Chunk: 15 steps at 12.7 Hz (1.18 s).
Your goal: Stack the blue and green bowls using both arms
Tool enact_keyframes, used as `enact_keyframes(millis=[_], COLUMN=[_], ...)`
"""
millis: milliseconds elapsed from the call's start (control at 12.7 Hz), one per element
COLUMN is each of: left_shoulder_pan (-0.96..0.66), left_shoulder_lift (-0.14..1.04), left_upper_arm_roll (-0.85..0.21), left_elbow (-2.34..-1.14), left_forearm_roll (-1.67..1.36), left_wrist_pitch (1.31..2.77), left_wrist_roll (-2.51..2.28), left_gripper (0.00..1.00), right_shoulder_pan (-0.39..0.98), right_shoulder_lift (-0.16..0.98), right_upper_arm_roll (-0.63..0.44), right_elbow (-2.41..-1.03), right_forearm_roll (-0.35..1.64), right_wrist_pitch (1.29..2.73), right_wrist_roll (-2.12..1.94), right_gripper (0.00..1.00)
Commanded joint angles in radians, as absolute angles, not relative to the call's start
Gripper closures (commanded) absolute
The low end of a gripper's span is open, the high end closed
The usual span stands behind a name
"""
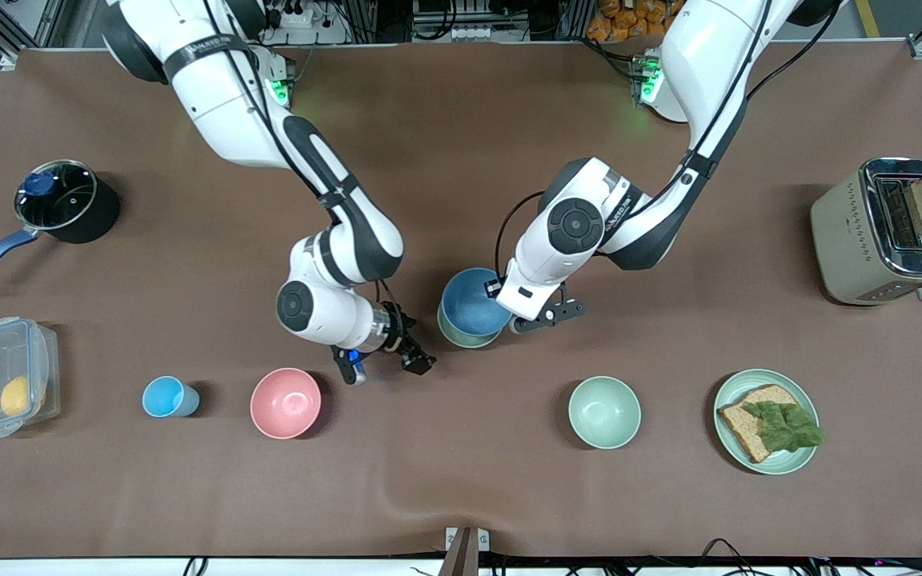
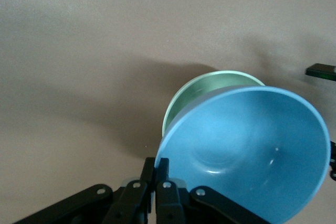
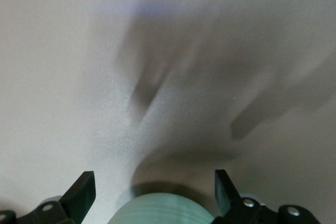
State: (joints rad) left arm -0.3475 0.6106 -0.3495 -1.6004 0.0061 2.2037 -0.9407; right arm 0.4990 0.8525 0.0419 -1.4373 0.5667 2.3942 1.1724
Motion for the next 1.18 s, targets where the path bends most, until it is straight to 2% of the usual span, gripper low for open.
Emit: enact_keyframes(millis=[0, 393, 1101], left_shoulder_pan=[-0.357, -0.368, -0.382], left_shoulder_lift=[0.632, 0.670, 0.726], left_upper_arm_roll=[-0.344, -0.344, -0.337], left_elbow=[-1.582, -1.577, -1.542], left_forearm_roll=[-0.014, -0.014, -0.005], left_wrist_pitch=[2.226, 2.276, 2.284], left_wrist_roll=[-0.949, -0.956, -0.954], left_gripper=[1.00, 1.00, 1.00], right_shoulder_pan=[0.509, 0.509, 0.490], right_shoulder_lift=[0.882, 0.882, 0.881], right_upper_arm_roll=[0.041, 0.040, 0.041], right_elbow=[-1.399, -1.402, -1.407], right_forearm_roll=[0.578, 0.568, 0.587], right_wrist_pitch=[2.402, 2.402, 2.404], right_wrist_roll=[1.192, 1.190, 1.242], right_gripper=[0.00, 0.00, 0.00])
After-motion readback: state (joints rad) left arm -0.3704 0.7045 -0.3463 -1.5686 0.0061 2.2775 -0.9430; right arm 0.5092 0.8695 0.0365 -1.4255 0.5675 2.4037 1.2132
